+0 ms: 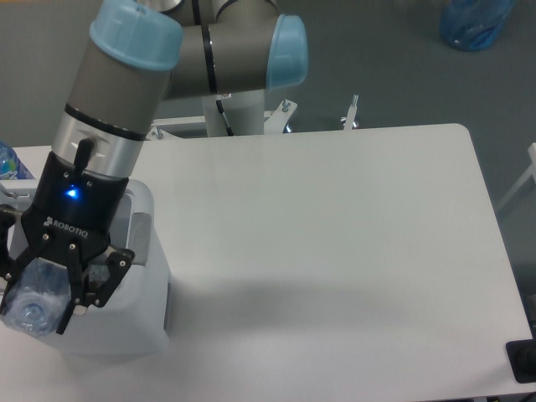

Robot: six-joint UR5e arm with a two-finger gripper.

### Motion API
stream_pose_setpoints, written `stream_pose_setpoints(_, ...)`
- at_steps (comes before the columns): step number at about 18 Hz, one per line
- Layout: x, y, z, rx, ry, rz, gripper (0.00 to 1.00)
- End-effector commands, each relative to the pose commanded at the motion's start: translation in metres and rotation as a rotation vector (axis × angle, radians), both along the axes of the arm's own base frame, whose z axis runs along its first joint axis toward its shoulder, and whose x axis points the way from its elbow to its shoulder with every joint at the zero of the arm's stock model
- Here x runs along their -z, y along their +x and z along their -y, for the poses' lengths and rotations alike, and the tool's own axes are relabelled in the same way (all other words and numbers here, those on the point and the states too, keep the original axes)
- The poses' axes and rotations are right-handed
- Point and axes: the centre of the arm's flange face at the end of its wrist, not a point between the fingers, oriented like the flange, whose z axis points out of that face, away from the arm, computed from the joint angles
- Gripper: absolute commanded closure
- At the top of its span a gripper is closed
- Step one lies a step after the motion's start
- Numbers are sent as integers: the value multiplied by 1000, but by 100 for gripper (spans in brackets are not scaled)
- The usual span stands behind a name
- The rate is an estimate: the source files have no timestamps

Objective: Place the trash in the trash can
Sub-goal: 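Lower the bottle into the bin and open the gripper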

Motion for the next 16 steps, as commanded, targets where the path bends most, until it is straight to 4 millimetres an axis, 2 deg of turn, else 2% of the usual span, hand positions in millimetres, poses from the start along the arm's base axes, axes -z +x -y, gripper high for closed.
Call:
stream_pose_setpoints(6,-5,-1,6,-7,-3,-35,0)
stream_pose_setpoints(8,-9,-18,14,-43,-4,-54,0)
stream_pose_setpoints(11,-28,-51,40,-112,-2,-118,0)
stream_pose_setpoints(13,-34,-71,54,-171,-18,-161,0)
stream_pose_setpoints(16,-31,-94,71,-202,-98,-333,0)
